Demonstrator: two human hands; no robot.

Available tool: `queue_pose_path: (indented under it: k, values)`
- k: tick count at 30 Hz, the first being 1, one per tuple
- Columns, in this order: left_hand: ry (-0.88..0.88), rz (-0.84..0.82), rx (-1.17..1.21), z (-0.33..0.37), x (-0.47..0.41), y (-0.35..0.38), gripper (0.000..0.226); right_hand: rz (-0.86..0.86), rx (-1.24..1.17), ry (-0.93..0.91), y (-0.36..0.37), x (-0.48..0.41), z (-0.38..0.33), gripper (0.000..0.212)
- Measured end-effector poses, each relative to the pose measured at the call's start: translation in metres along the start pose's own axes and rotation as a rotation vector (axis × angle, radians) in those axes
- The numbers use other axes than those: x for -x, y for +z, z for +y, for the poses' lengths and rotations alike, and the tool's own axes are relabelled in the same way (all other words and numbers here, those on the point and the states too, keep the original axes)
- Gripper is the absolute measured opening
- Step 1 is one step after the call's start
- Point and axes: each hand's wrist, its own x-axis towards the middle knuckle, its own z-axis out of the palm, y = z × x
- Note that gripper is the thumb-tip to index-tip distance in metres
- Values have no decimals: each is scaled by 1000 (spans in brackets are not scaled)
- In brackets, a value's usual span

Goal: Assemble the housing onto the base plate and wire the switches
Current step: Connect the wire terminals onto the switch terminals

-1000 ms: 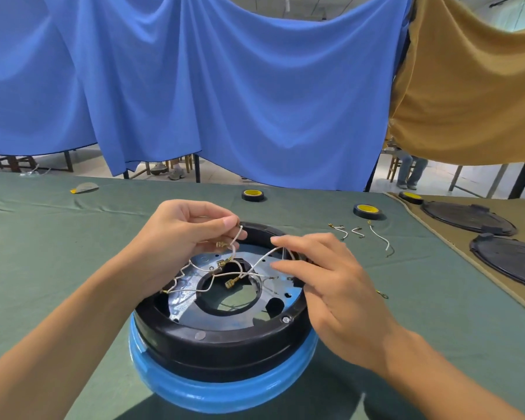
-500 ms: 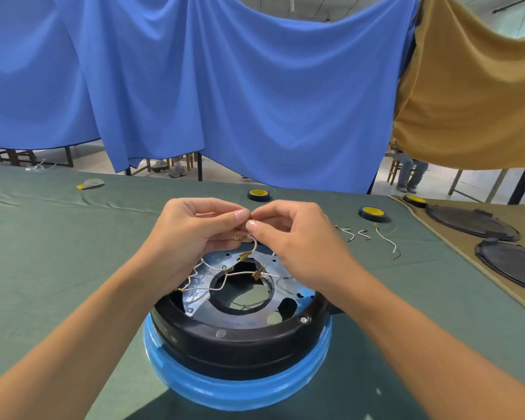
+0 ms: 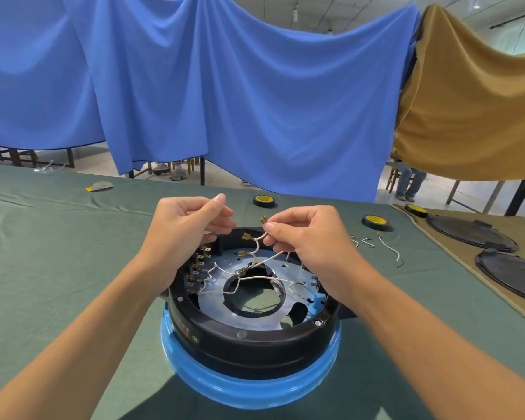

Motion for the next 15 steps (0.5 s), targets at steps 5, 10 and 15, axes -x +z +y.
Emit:
queue_pose_path:
  k: [5, 10, 15]
  values:
    - [43, 10, -122, -10, -5, -11, 25, 5, 8, 11, -4, -4, -8, 14]
    - [-39, -44, -111, -25, -3, -23, 16, -162, -88, 216, -13, -10, -16, 8]
    - [-61, -61, -108, -32, 4, -26, 12, -218, -75, 344, -8, -16, -13, 7]
